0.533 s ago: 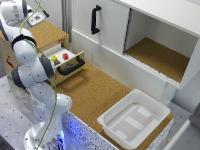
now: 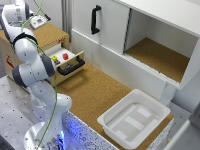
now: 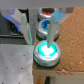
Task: Push the green button to turn off the green light
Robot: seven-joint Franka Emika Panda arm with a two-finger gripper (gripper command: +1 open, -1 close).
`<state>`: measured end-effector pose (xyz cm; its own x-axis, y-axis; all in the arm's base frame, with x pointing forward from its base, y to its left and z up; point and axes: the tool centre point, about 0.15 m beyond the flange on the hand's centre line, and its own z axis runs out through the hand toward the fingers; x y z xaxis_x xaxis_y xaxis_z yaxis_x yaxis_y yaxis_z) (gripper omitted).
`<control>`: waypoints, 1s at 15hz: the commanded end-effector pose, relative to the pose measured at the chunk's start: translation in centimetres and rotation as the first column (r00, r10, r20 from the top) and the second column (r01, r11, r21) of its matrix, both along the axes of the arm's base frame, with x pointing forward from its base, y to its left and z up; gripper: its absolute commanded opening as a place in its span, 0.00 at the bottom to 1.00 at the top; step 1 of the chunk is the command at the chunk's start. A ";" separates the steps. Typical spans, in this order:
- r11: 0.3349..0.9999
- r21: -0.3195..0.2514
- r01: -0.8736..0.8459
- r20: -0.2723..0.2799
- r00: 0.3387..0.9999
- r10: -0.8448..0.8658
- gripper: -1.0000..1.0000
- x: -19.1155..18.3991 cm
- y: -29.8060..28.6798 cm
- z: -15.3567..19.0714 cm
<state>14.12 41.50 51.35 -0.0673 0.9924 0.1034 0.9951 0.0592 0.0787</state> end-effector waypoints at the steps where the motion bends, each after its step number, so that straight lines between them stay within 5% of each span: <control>1: 0.998 0.066 0.005 -0.023 1.000 -0.004 0.00 1.1 0.8 -1.5; 10: 0.997 0.031 -0.070 -0.102 0.992 0.072 0.00 -0.4 3.7 -4.3; 15: 1.000 0.020 -0.009 -0.102 0.995 0.011 0.00 1.2 2.7 -5.0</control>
